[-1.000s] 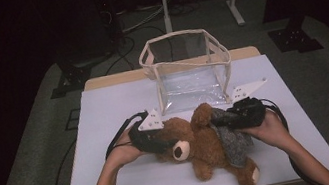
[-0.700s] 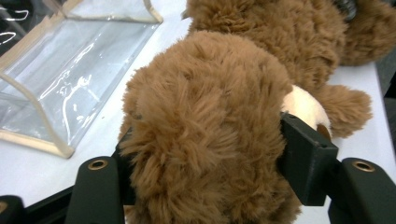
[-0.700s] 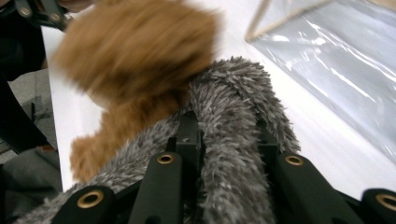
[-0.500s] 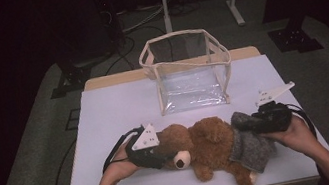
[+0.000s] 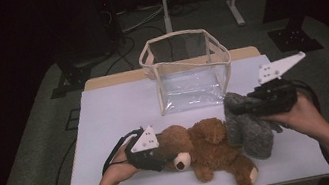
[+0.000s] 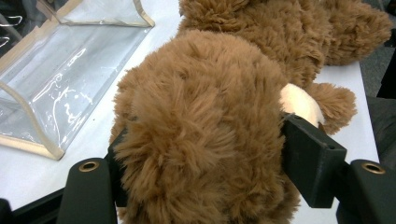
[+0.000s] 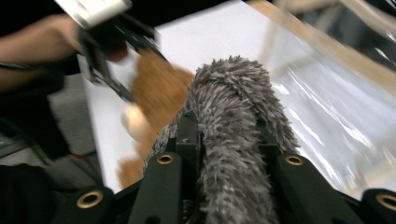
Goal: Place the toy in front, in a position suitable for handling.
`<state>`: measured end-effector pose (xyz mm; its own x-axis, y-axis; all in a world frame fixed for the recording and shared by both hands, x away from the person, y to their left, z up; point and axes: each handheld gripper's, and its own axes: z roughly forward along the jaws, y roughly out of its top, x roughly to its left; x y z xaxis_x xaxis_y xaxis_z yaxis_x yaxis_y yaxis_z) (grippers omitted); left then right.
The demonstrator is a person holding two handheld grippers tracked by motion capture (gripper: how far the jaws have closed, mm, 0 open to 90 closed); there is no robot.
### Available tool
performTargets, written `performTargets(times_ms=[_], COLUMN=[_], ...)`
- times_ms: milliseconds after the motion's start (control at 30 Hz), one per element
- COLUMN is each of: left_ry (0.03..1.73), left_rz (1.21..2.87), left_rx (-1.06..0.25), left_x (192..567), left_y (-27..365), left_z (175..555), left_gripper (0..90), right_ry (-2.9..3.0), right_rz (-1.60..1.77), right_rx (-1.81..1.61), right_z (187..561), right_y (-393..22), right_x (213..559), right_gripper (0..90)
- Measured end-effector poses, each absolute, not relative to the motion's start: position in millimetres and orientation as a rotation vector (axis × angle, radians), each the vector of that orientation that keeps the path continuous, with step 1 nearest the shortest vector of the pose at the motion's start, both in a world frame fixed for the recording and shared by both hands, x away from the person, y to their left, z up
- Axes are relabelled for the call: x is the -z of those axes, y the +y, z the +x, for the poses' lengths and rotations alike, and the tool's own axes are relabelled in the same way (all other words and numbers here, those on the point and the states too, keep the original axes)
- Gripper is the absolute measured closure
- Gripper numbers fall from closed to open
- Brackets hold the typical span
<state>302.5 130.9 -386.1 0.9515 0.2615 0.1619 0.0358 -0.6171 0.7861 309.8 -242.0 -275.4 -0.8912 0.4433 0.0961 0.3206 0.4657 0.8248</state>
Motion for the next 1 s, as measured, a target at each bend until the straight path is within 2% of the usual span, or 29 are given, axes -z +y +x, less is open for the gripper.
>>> performTargets(times_ms=[133, 200, 300, 400, 500, 633, 767, 833, 900, 1000], left_ry=[0.202, 0.196, 0.192, 0.194, 0.197, 0.205, 0.263, 0.3, 0.304, 0.309], left_rz=[2.22, 2.219, 2.218, 2.216, 2.211, 2.193, 2.161, 2.131, 2.118, 2.131], left_rx=[-0.334, -0.339, -0.343, -0.336, -0.325, -0.303, -0.266, -0.246, -0.224, -0.208], left_x=[385, 385, 386, 387, 389, 390, 388, 385, 384, 390], left_y=[130, 130, 130, 131, 133, 134, 133, 136, 140, 140], left_z=[301, 301, 300, 300, 301, 302, 305, 307, 309, 310], left_gripper=[31.7, 31.7, 31.7, 31.6, 31.5, 30.3, 18.3, 18.0, 20.9, 33.4], right_ry=[2.651, 2.691, 2.742, 2.799, 2.824, 2.784, 2.744, 2.737, 2.734, 2.742], right_rz=[0.553, 0.512, 0.487, 0.501, 0.562, 0.64, 0.677, 0.68, 0.685, 0.687], right_rx=[-1.408, -1.371, -1.296, -1.162, -1.143, -1.223, -1.298, -1.32, -1.329, -1.304], right_z=[317, 324, 337, 351, 356, 348, 334, 331, 329, 329], right_y=[-200, -176, -150, -132, -139, -162, -180, -185, -190, -193], right_x=[256, 258, 274, 307, 331, 341, 351, 352, 352, 343], right_gripper=[71.0, 71.0, 71.0, 71.0, 71.1, 71.3, 71.5, 71.5, 71.5, 71.4])
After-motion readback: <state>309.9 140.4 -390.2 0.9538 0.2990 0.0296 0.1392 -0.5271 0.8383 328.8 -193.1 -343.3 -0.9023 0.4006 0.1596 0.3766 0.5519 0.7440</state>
